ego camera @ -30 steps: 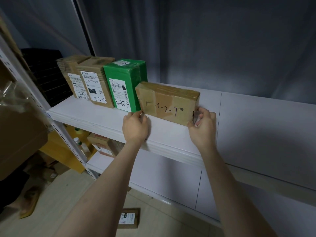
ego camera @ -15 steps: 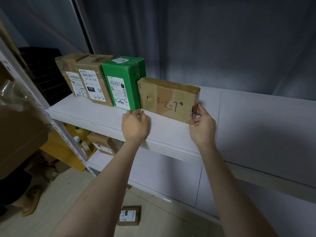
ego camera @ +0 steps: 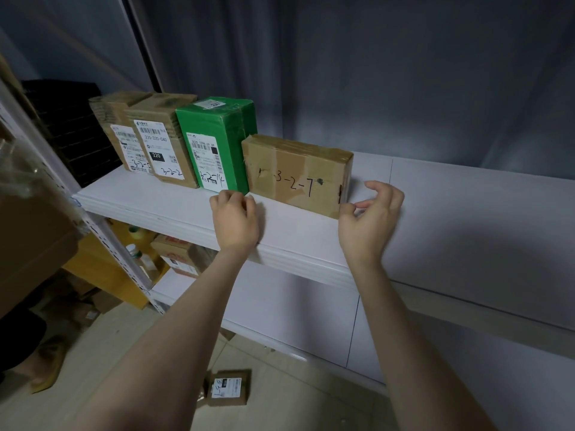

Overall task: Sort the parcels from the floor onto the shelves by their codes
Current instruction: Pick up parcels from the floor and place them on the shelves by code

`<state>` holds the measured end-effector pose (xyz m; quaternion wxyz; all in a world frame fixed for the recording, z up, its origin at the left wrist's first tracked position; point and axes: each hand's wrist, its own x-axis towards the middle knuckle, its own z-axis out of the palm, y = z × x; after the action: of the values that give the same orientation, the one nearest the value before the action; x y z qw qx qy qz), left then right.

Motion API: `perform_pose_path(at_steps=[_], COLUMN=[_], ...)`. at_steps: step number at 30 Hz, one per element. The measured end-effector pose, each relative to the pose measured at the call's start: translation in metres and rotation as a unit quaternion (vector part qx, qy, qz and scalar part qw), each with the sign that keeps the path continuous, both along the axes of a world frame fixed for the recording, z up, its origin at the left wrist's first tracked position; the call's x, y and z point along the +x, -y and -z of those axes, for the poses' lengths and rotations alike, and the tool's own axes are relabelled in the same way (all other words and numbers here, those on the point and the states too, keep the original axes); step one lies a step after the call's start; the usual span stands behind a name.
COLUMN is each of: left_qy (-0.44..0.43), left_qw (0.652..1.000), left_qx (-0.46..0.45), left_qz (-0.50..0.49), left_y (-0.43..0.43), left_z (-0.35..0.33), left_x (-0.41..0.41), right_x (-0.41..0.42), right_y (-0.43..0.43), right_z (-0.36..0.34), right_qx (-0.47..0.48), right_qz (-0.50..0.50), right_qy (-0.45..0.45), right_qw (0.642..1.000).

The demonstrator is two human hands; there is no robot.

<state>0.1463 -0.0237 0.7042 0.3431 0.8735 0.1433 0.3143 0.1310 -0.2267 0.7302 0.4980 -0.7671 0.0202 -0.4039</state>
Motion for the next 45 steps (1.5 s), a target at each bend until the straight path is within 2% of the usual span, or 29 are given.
perform_pose_path(at_steps=[7, 11, 15, 22, 30, 33, 40, 45], left_qy=[0.016, 0.019, -0.015, -0.069, -0.143, -0.162, -0.261, -0.306], left_qw=[0.999, 0.998, 0.994, 0.983, 0.963, 0.958, 0.933, 0.925], left_qx=[-0.018, 0.058, 0.081, 0.097, 0.038, 0.011, -0.005, 0.014], left_qz=[0.033, -0.013, -0.067, -0.138, -0.224, -0.238, -0.249, -0.224], left_y=[-0.007, -0.041, -0.086, -0.165, -0.228, -0.246, -0.267, -0.280], left_z=[-0.003, 0.011, 0.017, 0.047, 0.104, 0.130, 0.185, 0.204], left_x=[-0.021, -0.059, -0.110, -0.240, -0.397, -0.451, -0.538, -0.544], right_x=[-0.024, -0.043, -0.071, -0.163, -0.280, -0.311, -0.345, -0.326], right_y=[-0.012, -0.045, -0.093, -0.184, -0.258, -0.282, -0.318, -0.317], right_z=[-0.008, -0.008, -0.008, 0.029, 0.086, 0.114, 0.186, 0.224], right_qx=[-0.054, -0.065, -0.070, -0.093, -0.172, -0.218, -0.327, -0.371], right_qz=[-0.031, -0.088, -0.151, -0.277, -0.416, -0.452, -0.479, -0.425], right_qy=[0.095, 0.104, 0.106, 0.017, -0.111, -0.123, -0.171, -0.249], right_qw=[0.994, 0.989, 0.980, 0.956, 0.886, 0.856, 0.796, 0.787])
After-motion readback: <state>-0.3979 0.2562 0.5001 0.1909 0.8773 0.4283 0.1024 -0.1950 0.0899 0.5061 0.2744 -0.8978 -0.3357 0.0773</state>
